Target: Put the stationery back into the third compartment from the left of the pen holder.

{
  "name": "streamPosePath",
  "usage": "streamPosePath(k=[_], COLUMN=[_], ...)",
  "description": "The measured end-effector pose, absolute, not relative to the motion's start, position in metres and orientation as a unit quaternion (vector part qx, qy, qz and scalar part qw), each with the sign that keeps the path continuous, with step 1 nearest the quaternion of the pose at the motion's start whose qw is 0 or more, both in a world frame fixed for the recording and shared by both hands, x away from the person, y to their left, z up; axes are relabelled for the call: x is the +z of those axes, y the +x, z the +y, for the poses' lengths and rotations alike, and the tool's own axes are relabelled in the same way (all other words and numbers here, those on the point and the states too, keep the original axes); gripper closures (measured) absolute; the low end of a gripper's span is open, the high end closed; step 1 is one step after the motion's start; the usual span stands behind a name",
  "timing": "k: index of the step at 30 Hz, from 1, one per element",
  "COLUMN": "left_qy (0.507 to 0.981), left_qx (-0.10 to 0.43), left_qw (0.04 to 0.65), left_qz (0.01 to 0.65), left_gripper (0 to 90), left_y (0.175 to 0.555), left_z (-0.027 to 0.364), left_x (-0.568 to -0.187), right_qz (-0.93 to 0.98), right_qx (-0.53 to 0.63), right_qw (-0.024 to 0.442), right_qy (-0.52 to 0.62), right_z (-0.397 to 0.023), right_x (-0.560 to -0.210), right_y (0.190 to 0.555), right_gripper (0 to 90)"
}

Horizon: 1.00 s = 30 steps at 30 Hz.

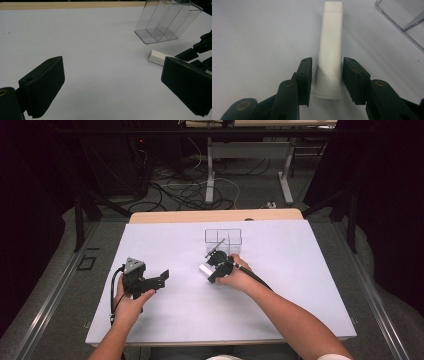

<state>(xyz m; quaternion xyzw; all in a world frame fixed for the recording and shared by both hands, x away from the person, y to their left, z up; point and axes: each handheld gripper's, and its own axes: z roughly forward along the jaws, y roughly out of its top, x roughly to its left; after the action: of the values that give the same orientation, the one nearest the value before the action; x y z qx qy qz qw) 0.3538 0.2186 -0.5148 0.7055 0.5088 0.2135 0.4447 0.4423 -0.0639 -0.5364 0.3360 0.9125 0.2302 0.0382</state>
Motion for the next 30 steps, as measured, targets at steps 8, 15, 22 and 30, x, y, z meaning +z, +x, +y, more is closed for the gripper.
streamPosePath(k=[8, 15, 22, 30], left_qy=[0.705, 0.706, 0.705, 0.706], left_qx=[0.213, 0.214, 0.214, 0.214], left_qw=[0.445, 0.445, 0.445, 0.444], left_qz=[0.509, 0.509, 0.509, 0.509], left_gripper=[5.0, 5.1, 5.1, 5.2], left_y=[0.3541, 0.3541, 0.3541, 0.3542], left_z=[0.2182, 0.2182, 0.218, 0.2179], left_x=[-0.5153, -0.5154, -0.5155, -0.5156], right_qz=[0.915, 0.916, 0.917, 0.921], right_qx=[0.222, 0.217, 0.216, 0.202], right_qw=[0.041, 0.041, 0.04, 0.047], right_qy=[0.335, 0.335, 0.333, 0.33], right_z=[-0.0641, -0.0653, -0.0655, -0.062], right_x=[-0.536, -0.5354, -0.5352, -0.5349], right_y=[0.4413, 0.4408, 0.441, 0.4418], right_gripper=[59.9, 61.0, 62.2, 66.2])
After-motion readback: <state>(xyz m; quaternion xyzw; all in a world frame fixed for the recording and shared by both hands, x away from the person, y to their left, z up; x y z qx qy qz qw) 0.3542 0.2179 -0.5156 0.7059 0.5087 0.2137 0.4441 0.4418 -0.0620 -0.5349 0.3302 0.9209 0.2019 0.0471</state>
